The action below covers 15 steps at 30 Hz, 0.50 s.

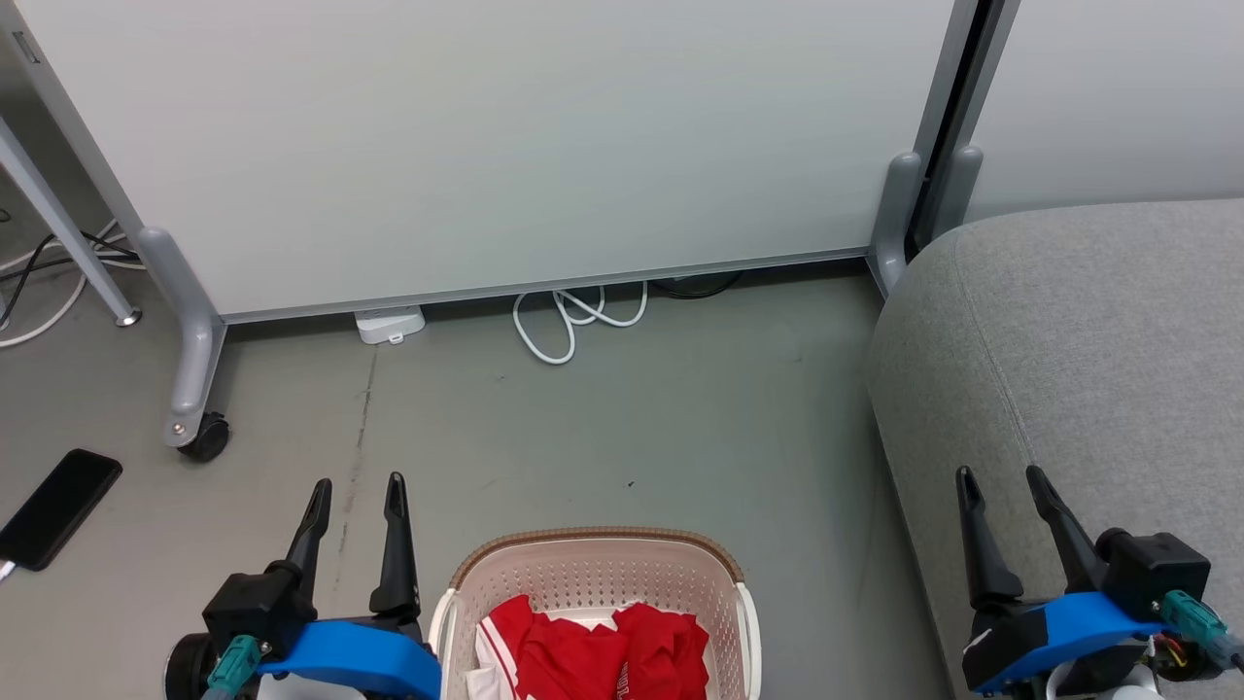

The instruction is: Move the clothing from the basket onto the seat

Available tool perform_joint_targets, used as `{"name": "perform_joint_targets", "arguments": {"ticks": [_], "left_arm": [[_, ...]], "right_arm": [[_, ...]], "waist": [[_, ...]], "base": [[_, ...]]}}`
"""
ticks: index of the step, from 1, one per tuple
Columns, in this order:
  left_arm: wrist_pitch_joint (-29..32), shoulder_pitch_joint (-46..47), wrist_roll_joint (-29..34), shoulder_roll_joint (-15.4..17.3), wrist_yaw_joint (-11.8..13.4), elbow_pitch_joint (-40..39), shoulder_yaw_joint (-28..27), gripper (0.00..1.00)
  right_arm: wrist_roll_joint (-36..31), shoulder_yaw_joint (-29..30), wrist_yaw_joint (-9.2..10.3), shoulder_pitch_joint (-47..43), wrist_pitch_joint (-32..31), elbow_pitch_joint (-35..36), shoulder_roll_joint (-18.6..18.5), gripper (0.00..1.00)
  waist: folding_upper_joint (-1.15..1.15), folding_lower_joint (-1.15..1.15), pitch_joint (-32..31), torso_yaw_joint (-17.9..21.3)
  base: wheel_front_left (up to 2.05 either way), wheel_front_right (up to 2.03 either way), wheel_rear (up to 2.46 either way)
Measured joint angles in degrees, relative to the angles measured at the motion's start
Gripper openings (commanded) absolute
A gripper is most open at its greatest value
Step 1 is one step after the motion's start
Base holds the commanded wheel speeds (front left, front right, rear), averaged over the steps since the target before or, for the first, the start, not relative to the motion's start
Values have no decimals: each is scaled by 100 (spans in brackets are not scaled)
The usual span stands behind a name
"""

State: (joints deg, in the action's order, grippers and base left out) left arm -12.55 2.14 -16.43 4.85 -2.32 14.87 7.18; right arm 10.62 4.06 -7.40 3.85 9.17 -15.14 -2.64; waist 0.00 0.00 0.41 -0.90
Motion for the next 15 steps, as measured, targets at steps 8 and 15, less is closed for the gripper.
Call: {"name": "perform_joint_targets", "arguments": {"ticks": [8,15], "left_arm": [[-77,-1,211,-59,-27,25,-45,100],[-169,-2,472,-94,-57,74,-52,100]], "right_arm": [[-302,-12,-1,3,127,-24,-2,100],[-581,-15,-1,3,248,-16,-3,100]], "waist": [[0,0,-1,-7],[0,0,-9,-6]], "base": [[0,0,0],[0,0,0]]}}
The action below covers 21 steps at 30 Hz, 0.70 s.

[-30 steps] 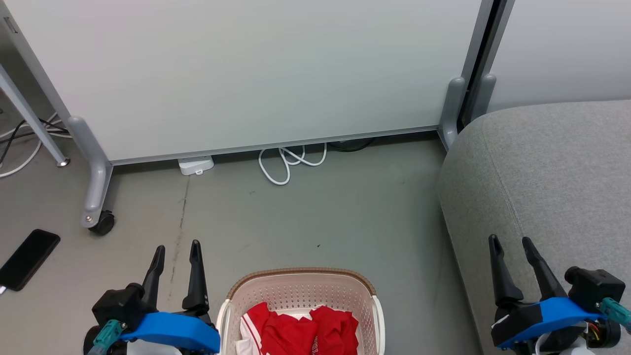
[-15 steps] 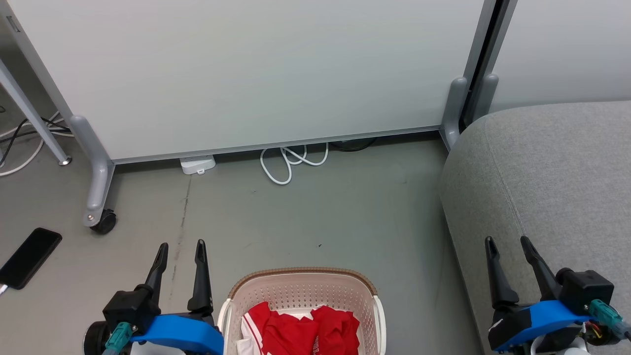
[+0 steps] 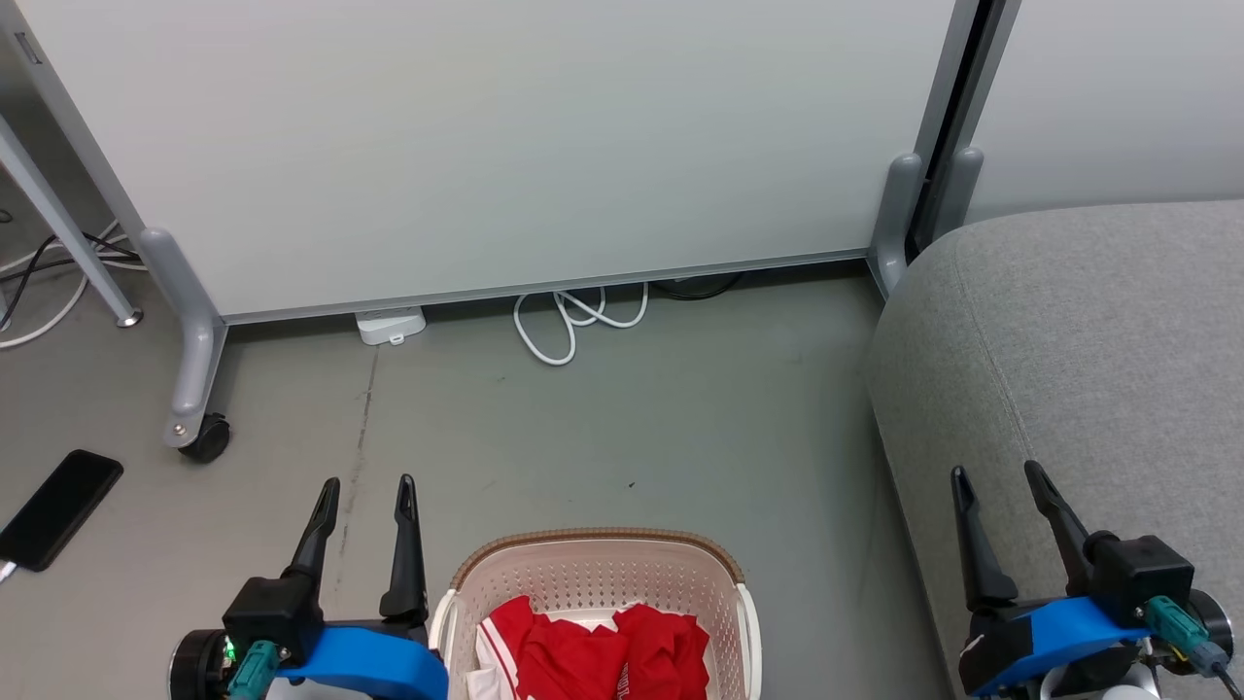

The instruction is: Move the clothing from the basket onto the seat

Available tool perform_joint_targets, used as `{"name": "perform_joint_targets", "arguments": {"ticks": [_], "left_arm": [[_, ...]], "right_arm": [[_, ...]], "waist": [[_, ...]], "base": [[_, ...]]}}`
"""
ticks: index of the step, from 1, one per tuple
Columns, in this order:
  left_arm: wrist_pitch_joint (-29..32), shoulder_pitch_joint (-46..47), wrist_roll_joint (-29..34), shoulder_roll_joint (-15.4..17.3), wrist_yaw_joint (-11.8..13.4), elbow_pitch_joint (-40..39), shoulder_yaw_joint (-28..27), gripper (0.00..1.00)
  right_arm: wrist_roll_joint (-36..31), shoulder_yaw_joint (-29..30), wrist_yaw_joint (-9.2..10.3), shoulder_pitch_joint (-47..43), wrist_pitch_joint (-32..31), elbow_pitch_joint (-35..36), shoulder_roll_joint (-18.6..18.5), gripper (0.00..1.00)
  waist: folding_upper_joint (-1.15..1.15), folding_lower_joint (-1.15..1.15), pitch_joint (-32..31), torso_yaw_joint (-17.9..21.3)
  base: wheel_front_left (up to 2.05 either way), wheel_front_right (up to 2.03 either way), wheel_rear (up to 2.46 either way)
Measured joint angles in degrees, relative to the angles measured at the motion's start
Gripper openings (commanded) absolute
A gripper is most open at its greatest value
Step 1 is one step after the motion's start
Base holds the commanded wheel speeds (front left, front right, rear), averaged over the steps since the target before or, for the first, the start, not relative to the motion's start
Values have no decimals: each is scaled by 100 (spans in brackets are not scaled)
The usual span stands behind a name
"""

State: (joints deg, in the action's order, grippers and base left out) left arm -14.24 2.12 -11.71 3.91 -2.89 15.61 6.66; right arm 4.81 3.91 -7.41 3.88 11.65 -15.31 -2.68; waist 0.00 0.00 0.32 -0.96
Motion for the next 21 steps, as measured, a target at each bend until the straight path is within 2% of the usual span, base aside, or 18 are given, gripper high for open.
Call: {"name": "perform_joint_targets", "arguments": {"ticks": [9,21], "left_arm": [[-75,0,307,-33,0,64,1,100],[-75,-1,308,-62,-15,105,-29,100]], "right_arm": [[-319,-2,-1,0,78,-14,-1,100],[-304,-3,-1,4,112,-44,-2,100]], "waist": [[0,0,-7,2],[0,0,-18,40]], "base": [[0,0,0],[0,0,0]]}}
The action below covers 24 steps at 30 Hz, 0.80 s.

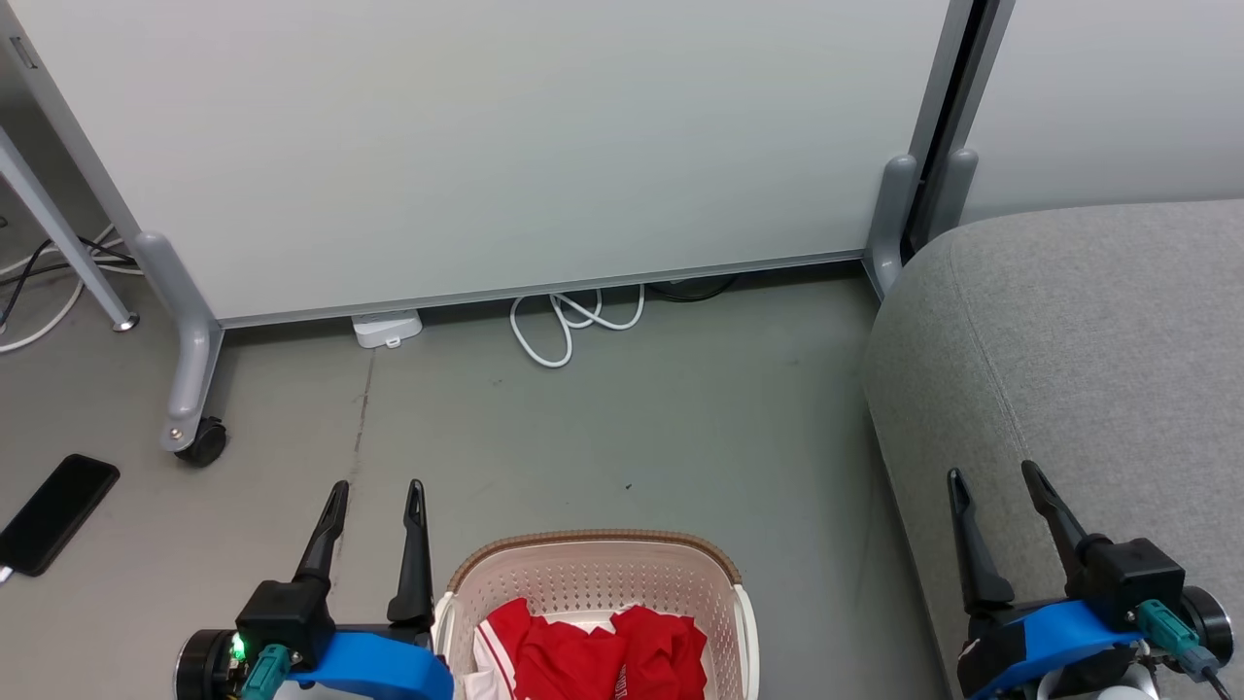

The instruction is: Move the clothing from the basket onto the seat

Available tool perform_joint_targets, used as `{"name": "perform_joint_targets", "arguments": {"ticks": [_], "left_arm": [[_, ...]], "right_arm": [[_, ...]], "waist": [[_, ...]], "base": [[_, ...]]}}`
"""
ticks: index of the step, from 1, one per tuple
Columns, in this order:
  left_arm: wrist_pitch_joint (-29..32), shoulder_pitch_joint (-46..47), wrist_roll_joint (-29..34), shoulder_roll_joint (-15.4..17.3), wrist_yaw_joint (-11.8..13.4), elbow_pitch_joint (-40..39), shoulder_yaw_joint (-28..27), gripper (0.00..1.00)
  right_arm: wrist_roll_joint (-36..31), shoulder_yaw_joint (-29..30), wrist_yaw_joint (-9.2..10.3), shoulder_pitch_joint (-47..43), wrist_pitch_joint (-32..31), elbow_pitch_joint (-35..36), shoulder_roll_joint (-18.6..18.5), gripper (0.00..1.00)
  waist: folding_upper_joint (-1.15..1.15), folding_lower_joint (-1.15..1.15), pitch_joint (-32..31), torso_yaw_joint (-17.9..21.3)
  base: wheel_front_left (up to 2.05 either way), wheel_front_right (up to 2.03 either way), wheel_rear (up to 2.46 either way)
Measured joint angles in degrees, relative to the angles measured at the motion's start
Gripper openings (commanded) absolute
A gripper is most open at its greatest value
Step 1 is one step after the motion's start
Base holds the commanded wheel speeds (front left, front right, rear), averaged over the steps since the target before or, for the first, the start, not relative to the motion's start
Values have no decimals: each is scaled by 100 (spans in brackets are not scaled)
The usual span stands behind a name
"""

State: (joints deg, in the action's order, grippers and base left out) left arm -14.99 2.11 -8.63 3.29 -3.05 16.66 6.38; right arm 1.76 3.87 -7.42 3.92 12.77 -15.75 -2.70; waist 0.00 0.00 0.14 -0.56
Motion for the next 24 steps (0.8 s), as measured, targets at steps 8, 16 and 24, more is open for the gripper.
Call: {"name": "perform_joint_targets", "arguments": {"ticks": [8,16,24], "left_arm": [[-1,-2,8,-7,-2,47,-36,100],[-1,20,-18,-13,-9,270,-109,100],[-7,366,8,8,-11,875,-180,100]], "right_arm": [[43,-70,0,14,19,9,-1,100],[80,-357,-1,183,43,68,-3,100],[142,-734,-1,487,94,172,-7,100]], "waist": [[0,0,64,46],[0,0,349,322],[0,0,846,696]], "base": [[0,0,0],[0,0,0],[0,0,0]]}}
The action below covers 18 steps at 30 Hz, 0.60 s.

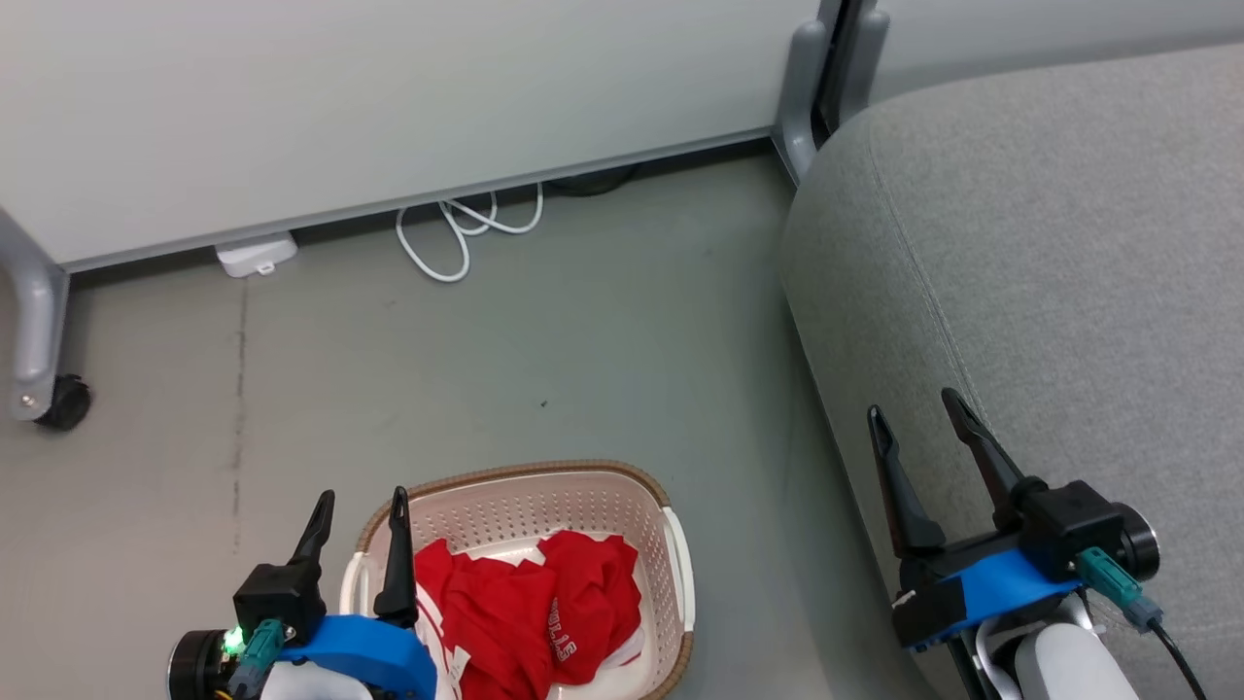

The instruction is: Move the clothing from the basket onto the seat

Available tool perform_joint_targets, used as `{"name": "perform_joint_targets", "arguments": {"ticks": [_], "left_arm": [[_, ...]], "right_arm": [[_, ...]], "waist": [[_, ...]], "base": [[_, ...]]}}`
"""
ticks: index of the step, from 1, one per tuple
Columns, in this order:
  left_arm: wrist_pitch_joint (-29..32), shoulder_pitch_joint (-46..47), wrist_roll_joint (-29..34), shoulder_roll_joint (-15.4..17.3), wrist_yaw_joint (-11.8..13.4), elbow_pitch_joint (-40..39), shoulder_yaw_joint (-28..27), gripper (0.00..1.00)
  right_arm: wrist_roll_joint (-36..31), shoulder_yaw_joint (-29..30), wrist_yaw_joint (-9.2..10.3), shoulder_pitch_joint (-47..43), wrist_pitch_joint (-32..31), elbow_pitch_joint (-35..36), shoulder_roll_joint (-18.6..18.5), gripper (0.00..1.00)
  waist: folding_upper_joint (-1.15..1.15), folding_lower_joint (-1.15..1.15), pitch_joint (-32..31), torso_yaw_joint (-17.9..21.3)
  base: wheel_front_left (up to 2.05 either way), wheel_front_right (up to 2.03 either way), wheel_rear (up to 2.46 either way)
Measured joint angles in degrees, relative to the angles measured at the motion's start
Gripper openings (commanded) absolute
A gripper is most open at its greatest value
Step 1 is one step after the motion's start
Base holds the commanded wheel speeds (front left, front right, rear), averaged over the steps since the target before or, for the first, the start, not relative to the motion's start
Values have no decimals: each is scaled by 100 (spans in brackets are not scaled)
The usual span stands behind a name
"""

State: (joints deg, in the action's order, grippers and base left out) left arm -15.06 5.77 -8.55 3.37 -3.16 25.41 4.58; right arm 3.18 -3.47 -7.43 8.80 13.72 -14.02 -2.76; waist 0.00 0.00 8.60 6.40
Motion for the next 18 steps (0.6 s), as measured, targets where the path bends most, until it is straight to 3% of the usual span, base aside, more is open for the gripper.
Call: {"name": "perform_joint_targets", "arguments": {"ticks": [12,18], "left_arm": [[0,1019,9,240,35,1402,-119,100],[101,1579,54,456,171,2125,-148,100]], "right_arm": [[279,-510,-4,661,100,196,-5,100],[534,-703,-4,888,118,211,-10,100]], "waist": [[0,0,1257,597],[0,1,1981,907]], "base": [[0,0,0],[0,0,0]]}}
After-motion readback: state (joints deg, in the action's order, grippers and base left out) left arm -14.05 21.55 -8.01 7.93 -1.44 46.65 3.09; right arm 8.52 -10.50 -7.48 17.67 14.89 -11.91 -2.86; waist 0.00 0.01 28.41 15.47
